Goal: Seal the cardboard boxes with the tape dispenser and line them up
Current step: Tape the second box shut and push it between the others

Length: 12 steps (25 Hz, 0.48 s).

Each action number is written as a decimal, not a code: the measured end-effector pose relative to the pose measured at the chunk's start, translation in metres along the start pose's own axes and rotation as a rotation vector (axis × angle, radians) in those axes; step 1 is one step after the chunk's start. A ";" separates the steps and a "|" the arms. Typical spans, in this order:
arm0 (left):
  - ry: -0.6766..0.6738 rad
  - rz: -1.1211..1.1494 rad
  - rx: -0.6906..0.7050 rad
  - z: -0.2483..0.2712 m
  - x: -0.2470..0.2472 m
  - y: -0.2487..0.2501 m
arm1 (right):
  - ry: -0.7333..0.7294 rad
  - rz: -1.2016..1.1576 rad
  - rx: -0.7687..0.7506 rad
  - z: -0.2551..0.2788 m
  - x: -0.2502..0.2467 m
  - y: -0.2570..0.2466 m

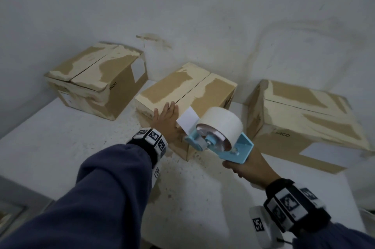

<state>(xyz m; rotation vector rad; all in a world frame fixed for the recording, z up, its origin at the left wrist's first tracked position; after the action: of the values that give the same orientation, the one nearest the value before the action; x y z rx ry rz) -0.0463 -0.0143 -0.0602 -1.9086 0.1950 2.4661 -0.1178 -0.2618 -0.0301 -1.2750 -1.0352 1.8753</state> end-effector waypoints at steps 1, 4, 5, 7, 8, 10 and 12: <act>0.002 0.031 -0.001 -0.001 0.000 0.001 | 0.007 -0.012 0.015 0.004 -0.004 0.007; -0.008 0.072 -0.008 0.000 0.002 0.000 | 0.015 -0.024 0.061 0.011 -0.009 0.024; -0.006 0.060 -0.005 0.001 0.001 0.001 | 0.014 -0.018 0.071 0.010 -0.009 0.027; 0.005 0.031 -0.006 0.002 0.000 0.002 | 0.012 -0.024 0.092 0.007 -0.006 0.031; 0.011 0.025 -0.016 0.003 -0.001 0.003 | 0.007 -0.035 0.102 0.006 -0.004 0.032; 0.022 0.005 -0.035 0.005 -0.003 0.007 | 0.002 -0.071 0.128 0.005 -0.001 0.035; 0.031 -0.002 -0.050 0.008 -0.002 0.013 | -0.009 -0.098 0.138 0.007 0.001 0.037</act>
<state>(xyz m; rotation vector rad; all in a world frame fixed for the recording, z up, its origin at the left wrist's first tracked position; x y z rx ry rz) -0.0551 -0.0259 -0.0555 -1.9664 0.1332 2.4639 -0.1271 -0.2808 -0.0614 -1.1176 -0.9384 1.8458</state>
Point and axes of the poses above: each hand's wrist, its own z-axis away from the middle knuckle, its own x-axis out of the palm, y = z × x, the point moved 1 cm from there along -z, towards the middle knuckle, and after that the axes turned 4 degrees about x, right-handed, at the moved point
